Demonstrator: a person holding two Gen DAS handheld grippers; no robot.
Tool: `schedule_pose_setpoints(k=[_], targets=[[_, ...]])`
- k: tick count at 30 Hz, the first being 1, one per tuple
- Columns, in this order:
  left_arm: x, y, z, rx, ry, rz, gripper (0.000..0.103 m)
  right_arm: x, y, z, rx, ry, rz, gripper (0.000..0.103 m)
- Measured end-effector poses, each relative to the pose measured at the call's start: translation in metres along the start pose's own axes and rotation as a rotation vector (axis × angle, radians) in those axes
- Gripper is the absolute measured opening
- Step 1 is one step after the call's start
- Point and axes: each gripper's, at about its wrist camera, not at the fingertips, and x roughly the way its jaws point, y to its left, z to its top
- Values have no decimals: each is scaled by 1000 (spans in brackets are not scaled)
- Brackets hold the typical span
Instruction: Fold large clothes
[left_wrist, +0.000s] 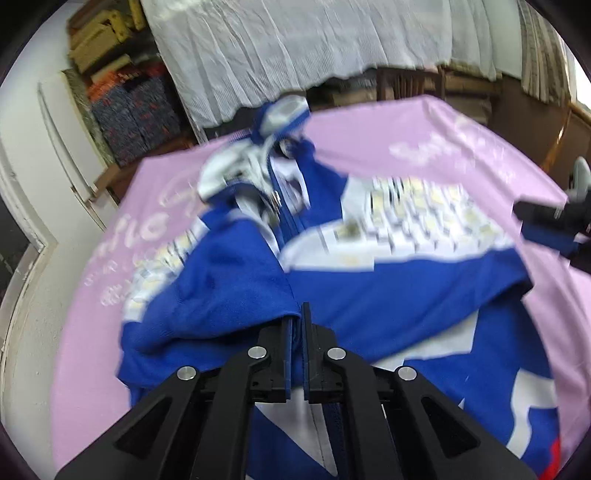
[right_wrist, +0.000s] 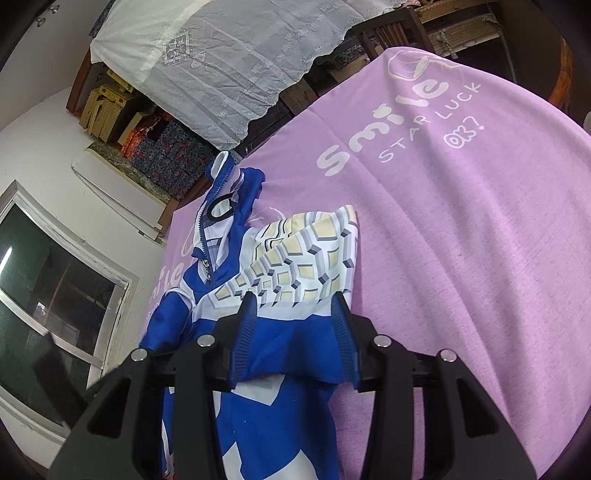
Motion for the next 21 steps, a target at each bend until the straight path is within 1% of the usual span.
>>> schedule_pose_setpoints(k=[2, 4, 5, 6, 7, 8, 9, 11, 12, 14, 16, 19, 21], targets=[[3, 5, -2, -7, 18, -19, 7, 0, -1, 0, 0, 1, -2, 43], [-7, 17, -4, -28, 7, -54, 9, 0, -1, 1, 1, 2, -4, 43], [-16, 25, -8, -34, -8, -70, 12, 0, -1, 0, 1, 2, -5, 43], [-24, 30, -11, -38, -21, -74, 23, 1, -2, 0, 1, 3, -6, 43], [-33, 39, -17, -42, -43, -67, 39, 1, -2, 0, 0, 3, -6, 43], [-44, 46, -23, -42, -64, -45, 45, 1, -1, 0, -3, 2, -5, 43], [-52, 57, -30, -34, -92, -1, 51, 1, 0, 0, -11, 1, -4, 43], [-57, 73, -40, -24, -105, 47, 52, 1, 5, -1, -40, -3, 0, 43], [-55, 83, -44, -31, -95, 56, 52, 0, 8, -2, -57, -6, 2, 43], [-44, 103, -50, -72, -51, 53, 52, -1, 18, -6, -108, -12, 10, 43], [-27, 120, -53, -107, 0, 35, 52, -2, 31, -10, -165, -22, 31, 43], [-11, 135, -53, -131, 19, 35, 52, -3, 66, -24, -276, -12, 74, 43], [-4, 146, -52, -169, 26, 14, 52, -2, 97, -38, -378, 9, 89, 43]])
